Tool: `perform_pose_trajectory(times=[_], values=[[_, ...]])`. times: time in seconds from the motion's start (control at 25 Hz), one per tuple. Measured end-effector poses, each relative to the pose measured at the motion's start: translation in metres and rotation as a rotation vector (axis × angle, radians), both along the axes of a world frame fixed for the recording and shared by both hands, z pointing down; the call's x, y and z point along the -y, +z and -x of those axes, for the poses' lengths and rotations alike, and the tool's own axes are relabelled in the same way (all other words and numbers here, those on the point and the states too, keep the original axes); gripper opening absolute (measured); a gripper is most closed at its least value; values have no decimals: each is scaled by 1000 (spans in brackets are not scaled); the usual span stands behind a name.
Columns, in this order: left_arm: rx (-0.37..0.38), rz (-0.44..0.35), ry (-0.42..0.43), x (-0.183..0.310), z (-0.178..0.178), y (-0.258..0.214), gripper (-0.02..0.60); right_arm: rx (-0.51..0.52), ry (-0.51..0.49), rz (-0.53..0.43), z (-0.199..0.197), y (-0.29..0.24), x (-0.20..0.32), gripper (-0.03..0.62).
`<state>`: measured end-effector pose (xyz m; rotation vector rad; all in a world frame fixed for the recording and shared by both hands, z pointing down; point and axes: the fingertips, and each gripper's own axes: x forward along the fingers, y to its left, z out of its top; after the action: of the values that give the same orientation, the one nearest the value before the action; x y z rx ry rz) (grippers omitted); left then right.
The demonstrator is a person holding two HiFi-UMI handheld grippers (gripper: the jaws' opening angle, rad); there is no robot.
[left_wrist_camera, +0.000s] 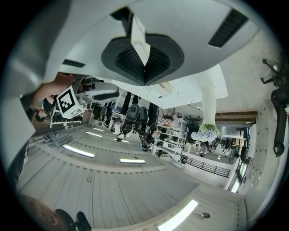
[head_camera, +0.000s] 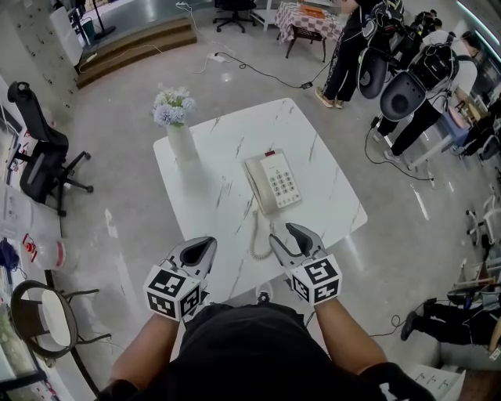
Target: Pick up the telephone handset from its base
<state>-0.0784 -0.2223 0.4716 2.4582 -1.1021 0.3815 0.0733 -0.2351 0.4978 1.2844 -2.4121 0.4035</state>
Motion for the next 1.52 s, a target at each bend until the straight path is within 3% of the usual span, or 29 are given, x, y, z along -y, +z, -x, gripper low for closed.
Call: perform_pose_trajectory(times=[0.8, 1.52], values=[[5, 14, -94, -1, 30, 13, 3, -107, 18, 18, 0, 36, 76, 186], [32, 72, -191, -10, 66, 31, 3, -230, 90, 216, -5, 138, 180, 186]])
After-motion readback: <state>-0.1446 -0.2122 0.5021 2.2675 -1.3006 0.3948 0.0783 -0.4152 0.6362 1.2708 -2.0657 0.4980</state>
